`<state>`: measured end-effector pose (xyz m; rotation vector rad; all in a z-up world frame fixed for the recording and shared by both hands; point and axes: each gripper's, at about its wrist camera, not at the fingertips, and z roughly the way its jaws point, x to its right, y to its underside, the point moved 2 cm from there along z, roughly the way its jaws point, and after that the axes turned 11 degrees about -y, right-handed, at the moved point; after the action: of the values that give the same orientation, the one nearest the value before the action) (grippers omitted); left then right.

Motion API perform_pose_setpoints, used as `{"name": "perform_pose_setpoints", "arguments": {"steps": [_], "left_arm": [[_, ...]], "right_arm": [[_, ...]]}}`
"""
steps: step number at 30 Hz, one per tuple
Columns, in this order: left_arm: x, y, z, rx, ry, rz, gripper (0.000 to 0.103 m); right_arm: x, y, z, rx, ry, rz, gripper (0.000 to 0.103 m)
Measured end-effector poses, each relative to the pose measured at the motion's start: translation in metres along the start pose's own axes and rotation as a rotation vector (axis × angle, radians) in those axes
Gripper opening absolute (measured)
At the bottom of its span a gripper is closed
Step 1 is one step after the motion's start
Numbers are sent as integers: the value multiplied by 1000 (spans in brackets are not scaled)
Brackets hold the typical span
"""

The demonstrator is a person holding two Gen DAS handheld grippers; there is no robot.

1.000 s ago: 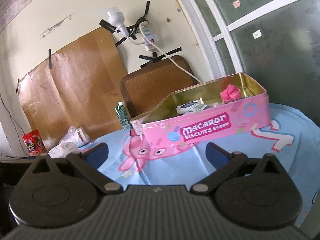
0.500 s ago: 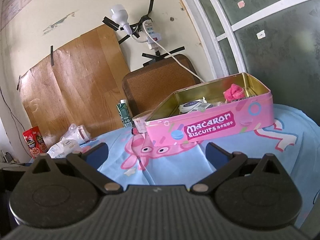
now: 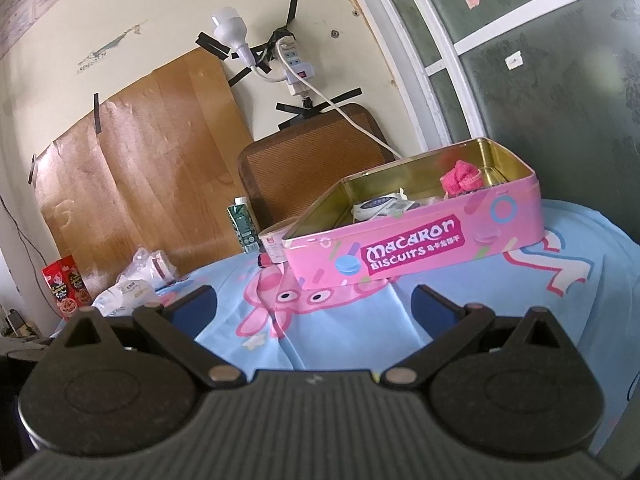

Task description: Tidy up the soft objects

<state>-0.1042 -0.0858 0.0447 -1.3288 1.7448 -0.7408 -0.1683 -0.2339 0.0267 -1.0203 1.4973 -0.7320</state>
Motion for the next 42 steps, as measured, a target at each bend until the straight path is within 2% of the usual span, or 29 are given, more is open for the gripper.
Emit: {"name": "perform_pose_setpoints", "arguments": {"steps": [42], "left_arm": [[4, 5, 12, -67, -2, 19, 103]], "right_arm": [[1, 5, 3, -20, 19, 32, 103]]}}
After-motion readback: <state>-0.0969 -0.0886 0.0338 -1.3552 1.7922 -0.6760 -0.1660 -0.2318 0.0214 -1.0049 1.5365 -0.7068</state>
